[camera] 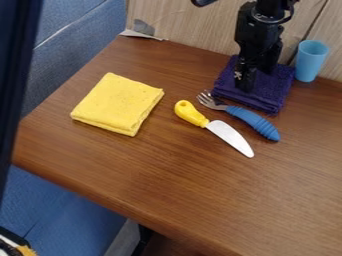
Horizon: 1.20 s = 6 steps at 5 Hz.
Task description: Put the cloth to upper left the table
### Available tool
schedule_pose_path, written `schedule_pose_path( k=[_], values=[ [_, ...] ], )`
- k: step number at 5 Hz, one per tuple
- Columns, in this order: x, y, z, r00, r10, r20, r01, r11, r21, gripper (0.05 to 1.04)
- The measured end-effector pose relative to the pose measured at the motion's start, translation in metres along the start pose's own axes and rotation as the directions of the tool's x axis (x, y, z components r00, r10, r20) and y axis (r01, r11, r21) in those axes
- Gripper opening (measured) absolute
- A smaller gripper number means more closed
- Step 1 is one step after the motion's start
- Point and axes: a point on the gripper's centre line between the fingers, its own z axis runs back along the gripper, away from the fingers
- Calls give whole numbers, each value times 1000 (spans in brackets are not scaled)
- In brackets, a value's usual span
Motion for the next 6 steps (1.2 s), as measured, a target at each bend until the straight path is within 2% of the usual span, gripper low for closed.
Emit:
schedule_pose_path(
  k=[1,2,3,4,6],
  values=[
    [-1,-6,-9,1000,-5,-6,6,1000,21,1001],
    [-1,-13,-14,1000,-19,-5,19,1000,20,1001],
    [2,-11,-15,1000,-23,11,23,999,30,1001],
    [17,-4,-17,999,-16,43,15,999,43,1000],
    [97,24,-22,987,111,112,-121,989,86,1000]
  ],
)
